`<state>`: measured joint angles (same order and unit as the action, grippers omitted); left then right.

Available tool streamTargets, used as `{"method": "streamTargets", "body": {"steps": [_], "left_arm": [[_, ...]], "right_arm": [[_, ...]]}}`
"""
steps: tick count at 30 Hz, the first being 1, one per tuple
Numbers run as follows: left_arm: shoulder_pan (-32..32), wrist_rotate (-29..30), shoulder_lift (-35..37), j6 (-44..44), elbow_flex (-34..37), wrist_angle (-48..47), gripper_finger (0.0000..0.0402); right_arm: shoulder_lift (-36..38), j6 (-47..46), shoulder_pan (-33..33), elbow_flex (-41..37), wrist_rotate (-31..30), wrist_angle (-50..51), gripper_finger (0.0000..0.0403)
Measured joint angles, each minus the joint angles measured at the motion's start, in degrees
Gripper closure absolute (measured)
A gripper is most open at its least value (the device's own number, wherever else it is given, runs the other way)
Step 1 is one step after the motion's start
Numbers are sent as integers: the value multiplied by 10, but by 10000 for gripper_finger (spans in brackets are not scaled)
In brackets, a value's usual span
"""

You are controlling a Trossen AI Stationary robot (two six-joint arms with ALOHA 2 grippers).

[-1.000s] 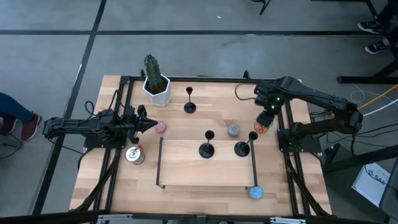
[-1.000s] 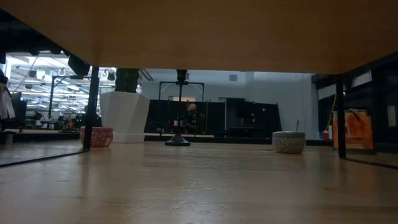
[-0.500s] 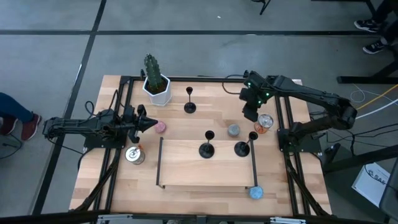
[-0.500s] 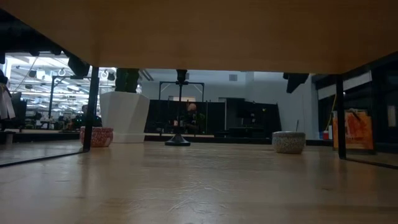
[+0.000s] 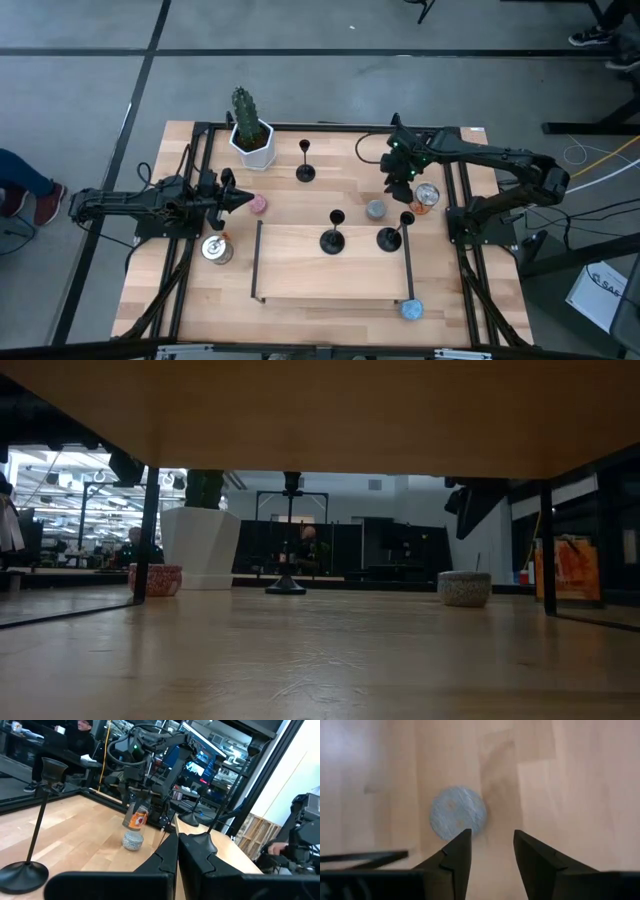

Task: Pick & Place candle stick holders
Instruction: Put the blue scented candle on the shelf

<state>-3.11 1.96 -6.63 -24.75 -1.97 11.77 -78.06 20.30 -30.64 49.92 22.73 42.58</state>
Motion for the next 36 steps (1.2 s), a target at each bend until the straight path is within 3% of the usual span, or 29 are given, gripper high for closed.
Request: {"method": "streamTargets", "body": {"steps": [7,16,25,36], "left_arm": [[0,0,0,0,0,-17,396],[0,0,0,0,0,-30,395],[0,1,0,0,0,-31,396],[0,1,0,0,0,-31,396]], "right_arm": [[0,1,0,-69,20,-145,258],[0,-4,0,-102,106,-172,258],[0,-15,0,-102,103,-168,259],[0,-8,-1,-102,49,-166,259]]}}
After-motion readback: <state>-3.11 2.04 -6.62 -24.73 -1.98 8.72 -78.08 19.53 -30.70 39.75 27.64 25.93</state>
